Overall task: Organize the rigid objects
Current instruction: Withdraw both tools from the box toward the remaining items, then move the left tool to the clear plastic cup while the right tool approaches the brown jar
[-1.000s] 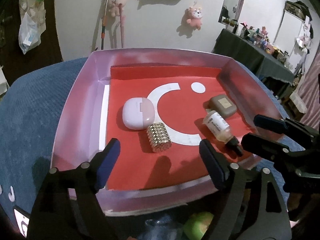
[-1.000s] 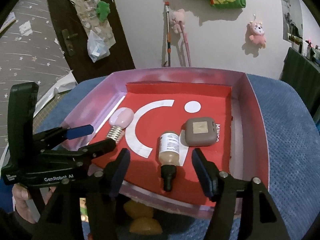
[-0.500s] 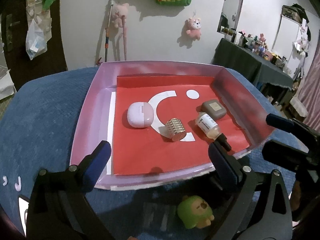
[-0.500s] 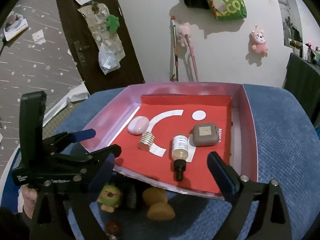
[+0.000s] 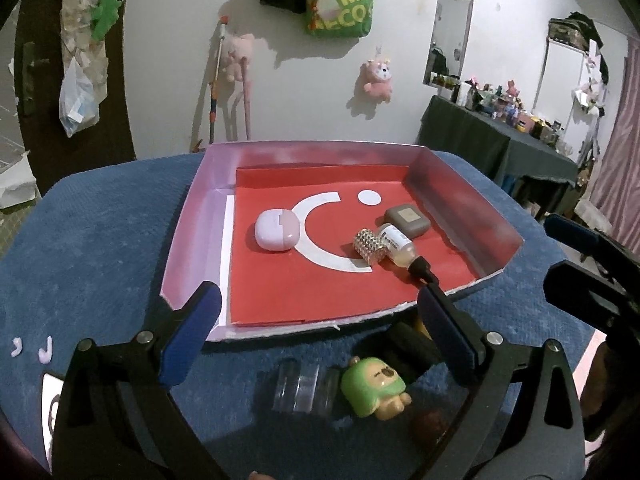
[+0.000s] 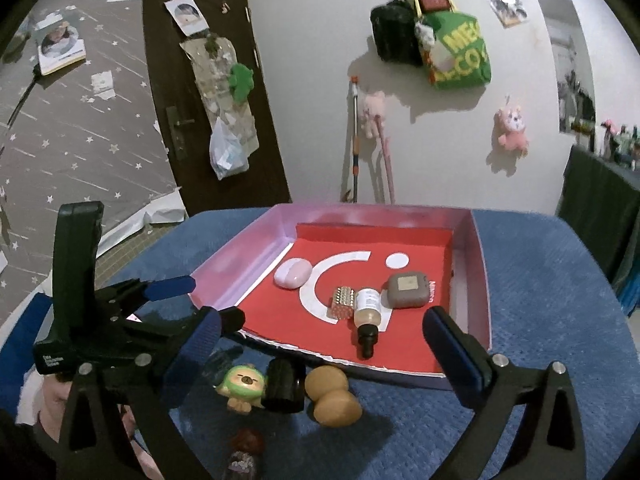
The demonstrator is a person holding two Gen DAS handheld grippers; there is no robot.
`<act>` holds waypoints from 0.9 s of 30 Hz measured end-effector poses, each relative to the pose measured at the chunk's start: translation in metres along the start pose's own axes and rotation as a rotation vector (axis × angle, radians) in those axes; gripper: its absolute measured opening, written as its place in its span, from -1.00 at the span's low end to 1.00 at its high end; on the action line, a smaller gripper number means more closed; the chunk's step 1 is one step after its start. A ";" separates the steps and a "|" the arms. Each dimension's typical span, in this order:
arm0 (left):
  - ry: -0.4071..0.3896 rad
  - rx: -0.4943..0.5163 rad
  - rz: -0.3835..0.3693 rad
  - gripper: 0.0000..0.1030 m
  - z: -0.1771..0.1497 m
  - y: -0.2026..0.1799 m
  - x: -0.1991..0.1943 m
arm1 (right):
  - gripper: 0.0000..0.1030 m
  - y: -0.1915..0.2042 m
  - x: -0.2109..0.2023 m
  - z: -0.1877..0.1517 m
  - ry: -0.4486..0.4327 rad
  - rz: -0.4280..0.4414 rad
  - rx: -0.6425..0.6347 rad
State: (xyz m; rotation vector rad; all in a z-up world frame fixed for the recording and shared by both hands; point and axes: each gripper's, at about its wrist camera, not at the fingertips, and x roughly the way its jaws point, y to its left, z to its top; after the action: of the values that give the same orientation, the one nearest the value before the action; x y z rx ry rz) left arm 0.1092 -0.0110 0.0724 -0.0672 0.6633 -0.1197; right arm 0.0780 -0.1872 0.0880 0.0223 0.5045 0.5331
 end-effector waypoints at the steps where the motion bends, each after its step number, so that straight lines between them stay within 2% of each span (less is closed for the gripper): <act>1: -0.003 0.002 0.004 1.00 -0.001 -0.001 -0.002 | 1.00 0.003 -0.003 -0.002 -0.006 -0.006 -0.009; 15: -0.008 0.013 0.013 1.00 -0.023 -0.006 -0.018 | 1.00 0.021 -0.028 -0.028 -0.045 -0.046 -0.041; 22: 0.012 -0.001 -0.030 1.00 -0.038 -0.006 -0.023 | 1.00 0.027 -0.034 -0.041 -0.045 -0.060 -0.045; 27: 0.003 0.020 0.001 1.00 -0.047 -0.012 -0.027 | 1.00 0.029 -0.037 -0.049 -0.045 -0.069 -0.037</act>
State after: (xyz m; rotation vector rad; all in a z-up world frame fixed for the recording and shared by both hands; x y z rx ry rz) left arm 0.0582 -0.0209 0.0534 -0.0470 0.6652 -0.1255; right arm 0.0137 -0.1858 0.0659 -0.0186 0.4495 0.4738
